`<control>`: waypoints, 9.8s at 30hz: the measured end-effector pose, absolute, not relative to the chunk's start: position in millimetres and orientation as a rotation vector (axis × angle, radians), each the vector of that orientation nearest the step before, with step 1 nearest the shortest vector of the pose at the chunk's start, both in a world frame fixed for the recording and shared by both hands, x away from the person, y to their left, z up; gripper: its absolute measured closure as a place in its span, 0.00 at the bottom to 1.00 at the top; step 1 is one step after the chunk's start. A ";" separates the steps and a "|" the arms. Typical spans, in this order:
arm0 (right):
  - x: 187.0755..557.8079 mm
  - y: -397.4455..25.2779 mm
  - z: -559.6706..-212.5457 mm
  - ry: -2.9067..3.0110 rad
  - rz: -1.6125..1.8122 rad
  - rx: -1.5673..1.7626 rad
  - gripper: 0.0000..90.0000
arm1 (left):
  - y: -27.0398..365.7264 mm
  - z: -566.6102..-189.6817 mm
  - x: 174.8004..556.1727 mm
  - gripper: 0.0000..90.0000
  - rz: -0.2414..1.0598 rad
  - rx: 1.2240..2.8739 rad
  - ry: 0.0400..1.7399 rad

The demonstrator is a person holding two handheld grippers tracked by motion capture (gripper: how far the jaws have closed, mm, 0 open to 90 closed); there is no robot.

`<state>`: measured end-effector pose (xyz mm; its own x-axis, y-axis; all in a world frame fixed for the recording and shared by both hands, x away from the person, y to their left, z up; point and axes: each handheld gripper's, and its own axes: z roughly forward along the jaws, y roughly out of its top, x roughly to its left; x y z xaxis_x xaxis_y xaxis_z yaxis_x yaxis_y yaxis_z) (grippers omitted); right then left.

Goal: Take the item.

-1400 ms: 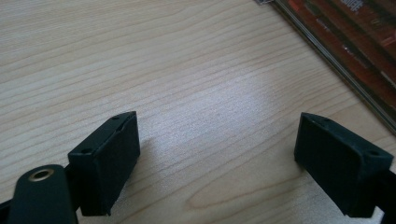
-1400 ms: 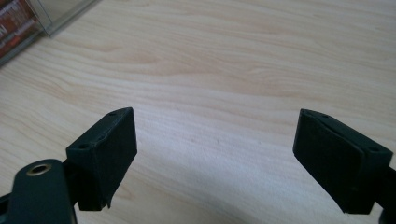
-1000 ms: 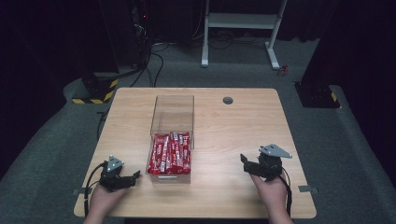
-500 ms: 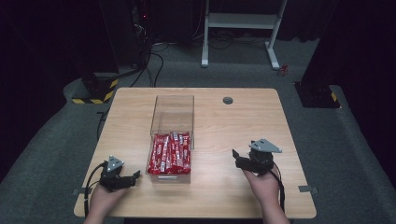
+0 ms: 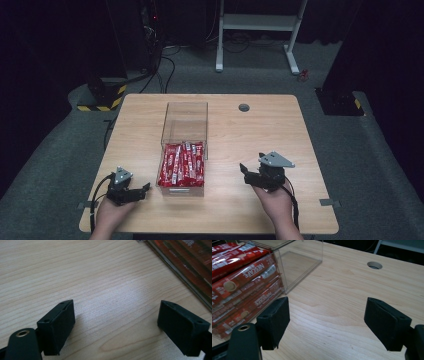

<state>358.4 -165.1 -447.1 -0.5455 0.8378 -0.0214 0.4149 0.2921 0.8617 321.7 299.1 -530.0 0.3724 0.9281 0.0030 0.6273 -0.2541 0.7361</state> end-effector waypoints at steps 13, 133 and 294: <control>346.7 -142.8 -443.3 2.127 1.239 1.054 0.27 | 299.0 -530.0 321.6 0.16 0.592 1.982 1.340; 321.5 -62.8 -443.4 2.240 1.480 0.860 1.00 | 298.5 -529.9 321.0 0.17 0.588 1.986 1.331; 365.2 -121.4 -476.7 2.181 1.232 1.092 0.45 | 298.8 -529.9 319.4 0.17 0.590 1.988 1.326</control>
<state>365.2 -121.4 -476.7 -0.6114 0.7908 0.0284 0.4327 0.3041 0.8487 319.4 298.8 -529.9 0.3818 0.9242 0.0051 0.6225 -0.2613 0.7377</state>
